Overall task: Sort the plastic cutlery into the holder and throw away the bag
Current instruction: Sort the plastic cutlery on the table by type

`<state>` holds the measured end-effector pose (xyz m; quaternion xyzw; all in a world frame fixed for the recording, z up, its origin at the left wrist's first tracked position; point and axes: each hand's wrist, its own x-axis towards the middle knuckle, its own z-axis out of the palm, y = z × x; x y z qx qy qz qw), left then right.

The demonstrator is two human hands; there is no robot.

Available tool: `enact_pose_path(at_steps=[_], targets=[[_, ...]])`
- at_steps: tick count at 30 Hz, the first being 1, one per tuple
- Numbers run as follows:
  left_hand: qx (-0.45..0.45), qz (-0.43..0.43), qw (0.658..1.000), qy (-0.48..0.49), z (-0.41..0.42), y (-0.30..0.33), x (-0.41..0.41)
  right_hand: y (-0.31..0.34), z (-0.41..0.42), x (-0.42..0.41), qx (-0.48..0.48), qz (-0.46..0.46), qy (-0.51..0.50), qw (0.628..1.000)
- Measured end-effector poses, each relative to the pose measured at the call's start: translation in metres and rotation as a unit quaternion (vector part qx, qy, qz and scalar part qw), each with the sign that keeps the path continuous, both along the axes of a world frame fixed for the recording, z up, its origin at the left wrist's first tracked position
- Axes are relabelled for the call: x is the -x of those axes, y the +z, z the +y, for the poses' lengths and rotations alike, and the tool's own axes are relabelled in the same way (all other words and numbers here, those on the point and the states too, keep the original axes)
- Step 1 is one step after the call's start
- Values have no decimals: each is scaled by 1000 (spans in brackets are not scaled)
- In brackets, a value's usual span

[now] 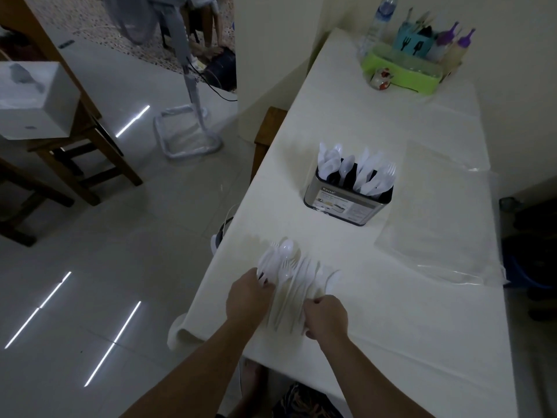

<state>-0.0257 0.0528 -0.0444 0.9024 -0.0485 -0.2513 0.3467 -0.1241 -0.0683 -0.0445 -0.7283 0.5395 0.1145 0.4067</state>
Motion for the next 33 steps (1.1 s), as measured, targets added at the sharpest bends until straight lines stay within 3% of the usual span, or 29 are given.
enact_pose_path(at_steps=[7,12,18,24,33], targets=[[-1,-6,999,44,-6,2,-6,0,2,7,-23,-39,-60,997],[-5,-4,998,66,-7,2,-12,-2,4,11,-18,-45,-43,998],[-31,-22,999,1,-16,3,-15,7,16,8,18,-92,75,993],[-23,-25,999,18,-17,4,-13,14,33,-3,-113,-156,140,971],[-8,-14,999,32,-14,1,-21,13,19,-1,-50,-122,23,991]])
